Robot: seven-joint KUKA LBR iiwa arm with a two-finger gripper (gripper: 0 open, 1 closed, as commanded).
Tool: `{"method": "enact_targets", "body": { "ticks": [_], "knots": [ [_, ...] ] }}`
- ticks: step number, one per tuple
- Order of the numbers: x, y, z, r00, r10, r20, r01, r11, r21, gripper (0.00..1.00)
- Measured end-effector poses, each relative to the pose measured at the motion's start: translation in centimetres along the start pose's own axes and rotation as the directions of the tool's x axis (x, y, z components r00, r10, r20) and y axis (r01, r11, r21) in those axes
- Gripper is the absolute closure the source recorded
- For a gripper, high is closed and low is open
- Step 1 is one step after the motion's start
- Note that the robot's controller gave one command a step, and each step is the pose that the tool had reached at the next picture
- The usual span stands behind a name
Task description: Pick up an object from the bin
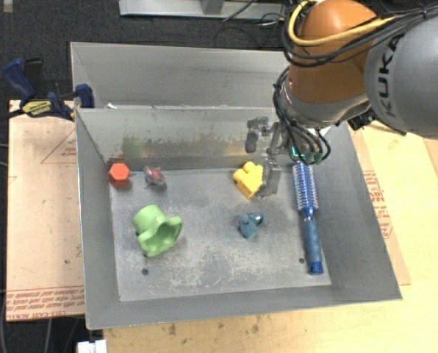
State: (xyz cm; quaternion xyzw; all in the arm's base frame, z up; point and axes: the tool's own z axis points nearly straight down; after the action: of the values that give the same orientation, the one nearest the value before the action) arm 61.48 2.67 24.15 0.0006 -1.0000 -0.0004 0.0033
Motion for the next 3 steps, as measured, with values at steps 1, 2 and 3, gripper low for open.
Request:
{"method": "enact_targets", "body": {
  "ticks": [1,2,3],
  "knots": [
    [5.48,-3.44,15.81,0.985,-0.175,-0.002,0.175,0.985,0.0,0.0],
    [5.21,-3.36,15.38,0.985,-0.175,0.007,0.175,0.985,0.001,1.0],
    [5.21,-3.36,15.38,0.985,-0.175,0.007,0.175,0.985,0.0,0.0]
  ]
}}
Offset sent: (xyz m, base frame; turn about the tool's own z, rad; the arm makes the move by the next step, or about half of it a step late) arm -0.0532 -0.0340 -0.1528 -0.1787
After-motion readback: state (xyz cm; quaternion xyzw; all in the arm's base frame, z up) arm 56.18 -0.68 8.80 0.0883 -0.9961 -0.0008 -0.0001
